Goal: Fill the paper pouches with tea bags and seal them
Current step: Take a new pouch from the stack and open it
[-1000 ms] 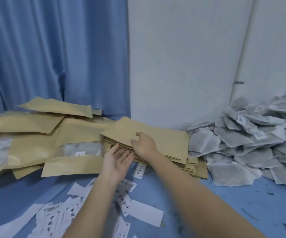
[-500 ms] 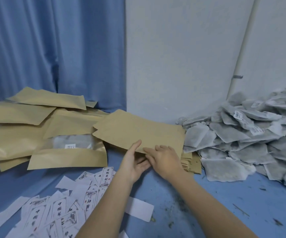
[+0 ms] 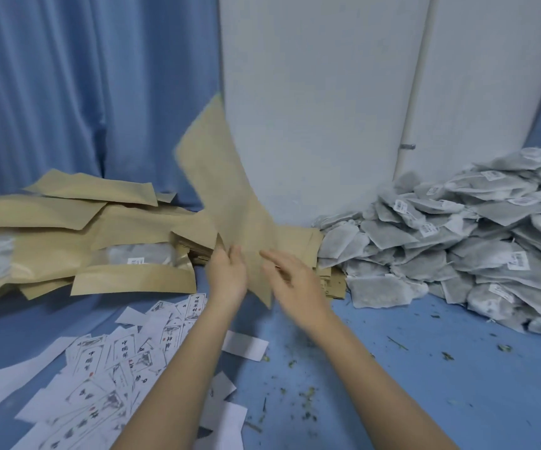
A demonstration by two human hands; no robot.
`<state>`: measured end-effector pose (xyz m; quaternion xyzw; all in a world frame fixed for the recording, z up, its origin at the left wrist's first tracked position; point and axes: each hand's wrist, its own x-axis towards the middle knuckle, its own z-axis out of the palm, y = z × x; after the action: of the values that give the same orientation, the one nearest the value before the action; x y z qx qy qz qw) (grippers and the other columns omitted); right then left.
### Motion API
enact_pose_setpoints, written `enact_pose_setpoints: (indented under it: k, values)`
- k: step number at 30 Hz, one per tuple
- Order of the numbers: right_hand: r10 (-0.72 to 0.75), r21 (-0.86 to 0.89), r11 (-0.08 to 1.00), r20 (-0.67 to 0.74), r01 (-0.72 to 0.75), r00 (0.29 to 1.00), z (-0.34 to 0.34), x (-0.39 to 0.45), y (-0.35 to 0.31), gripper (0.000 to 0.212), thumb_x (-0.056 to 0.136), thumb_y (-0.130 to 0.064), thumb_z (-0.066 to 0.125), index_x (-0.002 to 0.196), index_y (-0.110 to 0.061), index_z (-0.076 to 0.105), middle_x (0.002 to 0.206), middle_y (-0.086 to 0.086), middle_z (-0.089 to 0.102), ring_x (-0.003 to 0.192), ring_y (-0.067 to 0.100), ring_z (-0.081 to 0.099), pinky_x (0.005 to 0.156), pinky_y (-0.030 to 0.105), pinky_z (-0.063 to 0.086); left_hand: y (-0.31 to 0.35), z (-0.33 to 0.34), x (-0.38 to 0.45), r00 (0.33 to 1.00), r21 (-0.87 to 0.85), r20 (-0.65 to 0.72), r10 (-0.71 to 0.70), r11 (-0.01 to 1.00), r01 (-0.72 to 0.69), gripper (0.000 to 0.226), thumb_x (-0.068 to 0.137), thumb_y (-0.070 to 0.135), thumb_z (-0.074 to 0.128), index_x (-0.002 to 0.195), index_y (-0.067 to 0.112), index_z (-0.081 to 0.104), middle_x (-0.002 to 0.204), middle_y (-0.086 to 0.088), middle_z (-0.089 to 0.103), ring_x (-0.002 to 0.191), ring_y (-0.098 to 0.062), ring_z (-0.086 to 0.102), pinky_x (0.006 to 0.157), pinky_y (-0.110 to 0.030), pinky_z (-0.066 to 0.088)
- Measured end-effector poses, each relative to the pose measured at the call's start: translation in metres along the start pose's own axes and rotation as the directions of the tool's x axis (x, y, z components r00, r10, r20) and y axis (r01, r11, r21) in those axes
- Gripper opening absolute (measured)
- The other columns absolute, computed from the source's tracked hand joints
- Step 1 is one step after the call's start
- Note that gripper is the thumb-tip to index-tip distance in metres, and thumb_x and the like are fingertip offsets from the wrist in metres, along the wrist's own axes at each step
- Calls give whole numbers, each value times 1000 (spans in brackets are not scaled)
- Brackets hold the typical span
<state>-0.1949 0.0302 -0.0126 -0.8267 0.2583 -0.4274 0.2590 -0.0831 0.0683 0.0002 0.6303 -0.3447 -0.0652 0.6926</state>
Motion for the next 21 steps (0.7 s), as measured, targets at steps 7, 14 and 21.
enact_pose_setpoints:
  k: [7, 14, 21]
  values:
    - [400, 929, 269, 131, -253, 907, -75, 1, -46, 47, 92, -52, 42, 111, -16, 64, 106, 4, 71, 100, 22, 66, 84, 39, 55, 4, -44, -26, 838, 541, 242, 489, 648, -535, 107, 66, -29, 38, 140, 46, 17, 151, -9, 33, 108, -34, 52, 69, -15, 25]
    - [602, 841, 431, 2, -327, 798, -85, -19, -30, 23, 92, -6, 53, 70, -6, 57, 46, -4, 58, 38, 5, 53, 37, 16, 40, -19, -59, -45, 826, 694, 307, 473, 482, -535, 107, 60, -35, 41, 145, 28, 28, 147, -21, 34, 121, -43, 45, 86, -48, 47]
    - [663, 733, 435, 132, -523, 737, -62, -22, -9, 18, 84, -5, 64, 99, 5, 65, 76, 10, 66, 59, 16, 60, 56, 26, 53, -9, -46, -53, 705, 701, 624, -336, 640, -315, 84, 77, 33, 68, 147, 28, 22, 158, -8, -14, 144, -24, -18, 115, -42, 5]
